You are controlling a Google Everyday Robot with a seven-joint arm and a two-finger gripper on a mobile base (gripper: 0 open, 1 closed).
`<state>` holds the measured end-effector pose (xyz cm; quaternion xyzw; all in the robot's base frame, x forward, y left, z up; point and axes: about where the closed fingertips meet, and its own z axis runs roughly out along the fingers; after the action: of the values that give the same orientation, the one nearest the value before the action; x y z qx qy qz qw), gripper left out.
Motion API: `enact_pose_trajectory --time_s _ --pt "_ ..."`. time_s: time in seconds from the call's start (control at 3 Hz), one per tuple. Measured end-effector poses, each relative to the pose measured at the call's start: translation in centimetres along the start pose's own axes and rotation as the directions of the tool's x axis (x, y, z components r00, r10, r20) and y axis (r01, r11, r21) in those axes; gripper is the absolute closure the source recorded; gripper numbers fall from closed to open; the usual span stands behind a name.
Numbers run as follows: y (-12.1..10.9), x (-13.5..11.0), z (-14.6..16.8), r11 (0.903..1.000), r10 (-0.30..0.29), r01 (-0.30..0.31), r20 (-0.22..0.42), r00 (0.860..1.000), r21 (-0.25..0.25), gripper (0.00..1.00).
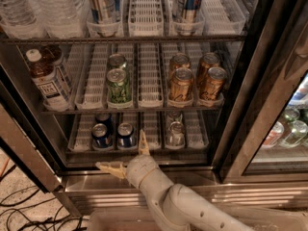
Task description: Pick pepsi can from bottom shelf of fridge
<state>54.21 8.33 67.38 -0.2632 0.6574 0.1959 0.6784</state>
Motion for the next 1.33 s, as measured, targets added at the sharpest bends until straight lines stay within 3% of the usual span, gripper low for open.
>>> enact_pose_trajectory --time_s 0.67,1.33 --pt "1.1 2.5 -0.9 0.9932 -0.052 0.053 -0.011 0.999 0.104 0.00" --pt "1.2 5.8 -2.3 0.9829 0.060 -0.055 -0.023 0.998 0.176 0.00"
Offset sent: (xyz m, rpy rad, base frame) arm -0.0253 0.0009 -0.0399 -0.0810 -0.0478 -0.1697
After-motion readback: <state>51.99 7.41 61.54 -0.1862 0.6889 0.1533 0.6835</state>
